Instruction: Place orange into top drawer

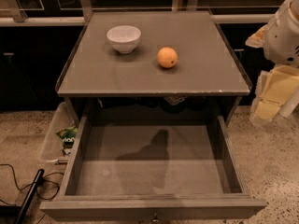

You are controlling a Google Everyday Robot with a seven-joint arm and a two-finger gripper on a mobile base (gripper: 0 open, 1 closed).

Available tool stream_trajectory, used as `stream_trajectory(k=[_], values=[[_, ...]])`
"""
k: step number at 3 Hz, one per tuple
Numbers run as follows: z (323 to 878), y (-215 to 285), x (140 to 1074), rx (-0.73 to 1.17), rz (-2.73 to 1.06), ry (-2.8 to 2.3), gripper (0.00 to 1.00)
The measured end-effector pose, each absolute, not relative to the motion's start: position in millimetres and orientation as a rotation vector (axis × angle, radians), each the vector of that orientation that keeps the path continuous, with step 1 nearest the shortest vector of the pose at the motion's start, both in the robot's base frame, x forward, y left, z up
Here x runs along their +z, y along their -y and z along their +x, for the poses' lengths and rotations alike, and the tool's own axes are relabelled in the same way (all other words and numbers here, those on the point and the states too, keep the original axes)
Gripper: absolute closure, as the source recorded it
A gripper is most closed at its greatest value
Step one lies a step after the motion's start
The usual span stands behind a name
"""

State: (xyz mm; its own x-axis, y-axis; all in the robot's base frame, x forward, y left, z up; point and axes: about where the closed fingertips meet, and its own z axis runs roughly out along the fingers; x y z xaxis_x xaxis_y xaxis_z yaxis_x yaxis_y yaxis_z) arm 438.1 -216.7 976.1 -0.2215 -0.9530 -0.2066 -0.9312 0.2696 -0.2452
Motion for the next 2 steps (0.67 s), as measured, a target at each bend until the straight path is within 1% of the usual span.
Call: stream_trajectory(k=[1, 2], values=[[438.2, 216.6, 976.1, -0.098, -1.725, -2.232, 0.00], [467.1, 189.2, 971.4, -0.059, -1.746, -2.161, 0.00]])
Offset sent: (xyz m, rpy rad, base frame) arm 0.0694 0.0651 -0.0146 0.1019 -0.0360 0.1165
